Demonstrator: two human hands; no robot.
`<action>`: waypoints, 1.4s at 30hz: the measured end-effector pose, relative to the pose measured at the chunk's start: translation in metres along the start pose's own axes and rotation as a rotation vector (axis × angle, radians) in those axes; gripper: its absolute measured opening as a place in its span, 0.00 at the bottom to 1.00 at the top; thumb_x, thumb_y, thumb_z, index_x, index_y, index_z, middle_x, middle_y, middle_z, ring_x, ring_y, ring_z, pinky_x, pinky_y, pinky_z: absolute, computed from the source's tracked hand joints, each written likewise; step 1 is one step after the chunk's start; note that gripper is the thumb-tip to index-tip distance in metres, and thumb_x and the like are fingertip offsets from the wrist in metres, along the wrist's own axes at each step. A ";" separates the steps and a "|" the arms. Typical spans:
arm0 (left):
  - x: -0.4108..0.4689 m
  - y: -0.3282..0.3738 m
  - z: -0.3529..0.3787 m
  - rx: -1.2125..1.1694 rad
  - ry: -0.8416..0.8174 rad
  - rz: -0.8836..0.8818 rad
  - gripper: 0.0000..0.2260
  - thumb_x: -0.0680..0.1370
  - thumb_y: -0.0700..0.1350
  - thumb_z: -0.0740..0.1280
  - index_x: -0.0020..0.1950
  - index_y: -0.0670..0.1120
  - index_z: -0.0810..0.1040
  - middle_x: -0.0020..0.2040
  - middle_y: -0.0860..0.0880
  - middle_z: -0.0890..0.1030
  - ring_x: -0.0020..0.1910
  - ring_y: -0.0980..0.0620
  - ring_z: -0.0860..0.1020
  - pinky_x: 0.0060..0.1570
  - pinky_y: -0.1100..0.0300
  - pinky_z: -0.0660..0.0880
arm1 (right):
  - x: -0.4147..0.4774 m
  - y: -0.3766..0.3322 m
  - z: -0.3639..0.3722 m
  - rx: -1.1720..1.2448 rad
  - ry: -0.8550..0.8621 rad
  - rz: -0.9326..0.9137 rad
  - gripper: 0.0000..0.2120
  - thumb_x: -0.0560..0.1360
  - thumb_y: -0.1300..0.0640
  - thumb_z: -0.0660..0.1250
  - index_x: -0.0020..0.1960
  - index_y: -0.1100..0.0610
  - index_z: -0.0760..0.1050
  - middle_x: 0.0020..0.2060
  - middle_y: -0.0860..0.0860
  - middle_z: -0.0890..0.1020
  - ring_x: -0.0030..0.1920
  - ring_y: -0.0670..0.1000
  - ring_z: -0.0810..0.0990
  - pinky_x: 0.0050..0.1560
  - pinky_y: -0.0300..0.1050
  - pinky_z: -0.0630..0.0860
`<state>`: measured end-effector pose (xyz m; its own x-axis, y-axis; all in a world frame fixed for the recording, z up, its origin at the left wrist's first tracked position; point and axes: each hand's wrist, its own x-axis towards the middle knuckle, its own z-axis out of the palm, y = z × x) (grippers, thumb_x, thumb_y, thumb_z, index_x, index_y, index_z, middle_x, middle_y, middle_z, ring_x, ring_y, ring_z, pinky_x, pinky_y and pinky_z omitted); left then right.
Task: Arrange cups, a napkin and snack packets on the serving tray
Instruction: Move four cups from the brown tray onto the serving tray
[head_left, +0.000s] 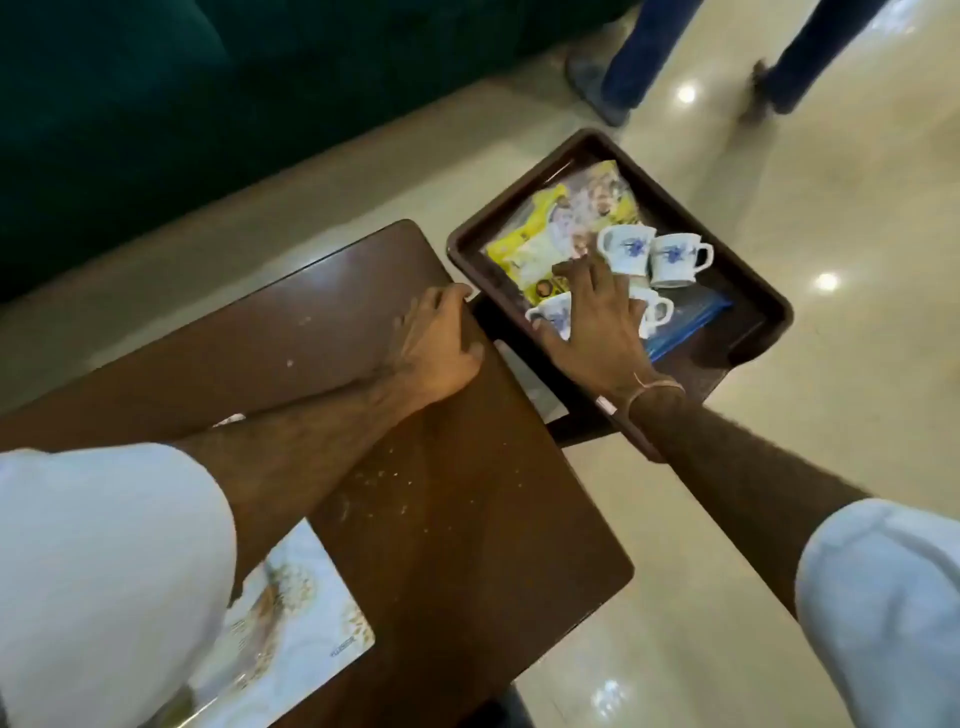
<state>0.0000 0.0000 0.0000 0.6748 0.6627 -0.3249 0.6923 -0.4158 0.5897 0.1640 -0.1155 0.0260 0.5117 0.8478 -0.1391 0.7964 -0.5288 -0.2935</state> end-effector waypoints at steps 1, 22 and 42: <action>0.009 0.013 0.006 -0.013 0.008 0.053 0.28 0.74 0.50 0.69 0.72 0.50 0.66 0.69 0.43 0.71 0.68 0.40 0.68 0.65 0.42 0.68 | 0.005 0.012 -0.003 -0.028 0.046 0.035 0.27 0.73 0.44 0.66 0.69 0.53 0.67 0.67 0.57 0.70 0.65 0.62 0.68 0.59 0.62 0.68; 0.021 0.053 0.035 -0.300 0.120 0.118 0.20 0.66 0.53 0.78 0.50 0.52 0.72 0.54 0.53 0.74 0.54 0.49 0.73 0.50 0.48 0.75 | -0.004 0.054 -0.019 0.425 0.079 0.287 0.36 0.67 0.45 0.78 0.67 0.57 0.65 0.62 0.56 0.75 0.60 0.55 0.76 0.58 0.54 0.77; -0.328 -0.232 -0.034 -0.299 0.415 -0.415 0.31 0.63 0.49 0.80 0.64 0.53 0.76 0.60 0.49 0.74 0.59 0.46 0.76 0.58 0.47 0.76 | -0.147 -0.315 0.128 0.388 -0.501 -0.234 0.34 0.67 0.43 0.78 0.65 0.54 0.67 0.58 0.55 0.78 0.53 0.54 0.79 0.49 0.46 0.78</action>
<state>-0.3907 -0.0990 -0.0052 0.1708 0.9409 -0.2926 0.7326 0.0774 0.6763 -0.2035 -0.0687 0.0182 0.0539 0.9035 -0.4252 0.6463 -0.3561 -0.6749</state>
